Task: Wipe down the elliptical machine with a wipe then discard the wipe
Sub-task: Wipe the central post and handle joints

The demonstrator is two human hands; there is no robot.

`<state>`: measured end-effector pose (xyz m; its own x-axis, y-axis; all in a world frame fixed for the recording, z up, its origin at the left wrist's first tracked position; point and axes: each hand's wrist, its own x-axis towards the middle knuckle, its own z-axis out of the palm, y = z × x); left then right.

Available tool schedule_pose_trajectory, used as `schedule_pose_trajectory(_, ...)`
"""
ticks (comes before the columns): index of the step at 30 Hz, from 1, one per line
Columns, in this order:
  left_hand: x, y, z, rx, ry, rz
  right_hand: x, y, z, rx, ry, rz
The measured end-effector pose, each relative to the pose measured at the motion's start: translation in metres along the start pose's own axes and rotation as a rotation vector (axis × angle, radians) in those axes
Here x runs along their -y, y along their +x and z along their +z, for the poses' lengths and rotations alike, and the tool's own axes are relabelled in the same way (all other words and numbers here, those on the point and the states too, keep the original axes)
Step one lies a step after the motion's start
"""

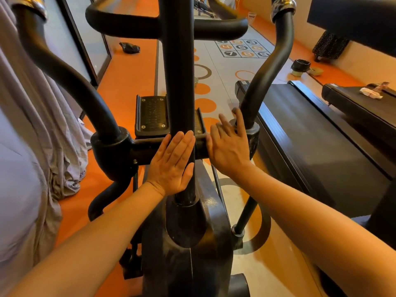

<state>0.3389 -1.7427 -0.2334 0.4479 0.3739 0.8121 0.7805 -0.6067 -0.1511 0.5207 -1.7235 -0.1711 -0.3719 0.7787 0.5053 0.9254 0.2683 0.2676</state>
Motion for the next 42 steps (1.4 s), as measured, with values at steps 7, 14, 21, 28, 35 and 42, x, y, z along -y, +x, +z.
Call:
schedule_pose_trajectory(7, 0.001, 0.0, 0.001, 0.008, -0.005, 0.012, 0.02, -0.004, 0.021, -0.071, 0.13, -0.062)
schedule_pose_trajectory(14, 0.001, 0.0, 0.001, -0.018, -0.007, 0.008, -0.027, -0.018, 0.008, -0.046, -0.188, -0.174)
schedule_pose_trajectory(21, 0.001, 0.0, 0.001, -0.018, -0.003, 0.01, -0.034, -0.024, 0.009, -0.091, -0.24, -0.153)
schedule_pose_trajectory(28, 0.0, 0.001, 0.0, -0.028, -0.009, 0.017, 0.01, -0.026, 0.022, -0.102, 0.011, 0.052)
schedule_pose_trajectory(35, 0.001, 0.001, 0.001, -0.028, -0.012, 0.019, 0.019, -0.025, 0.029, -0.163, 0.192, -0.028)
schedule_pose_trajectory(42, 0.002, 0.0, 0.001, -0.02, -0.011, 0.021, -0.016, -0.039, 0.023, -0.177, -0.017, -0.161)
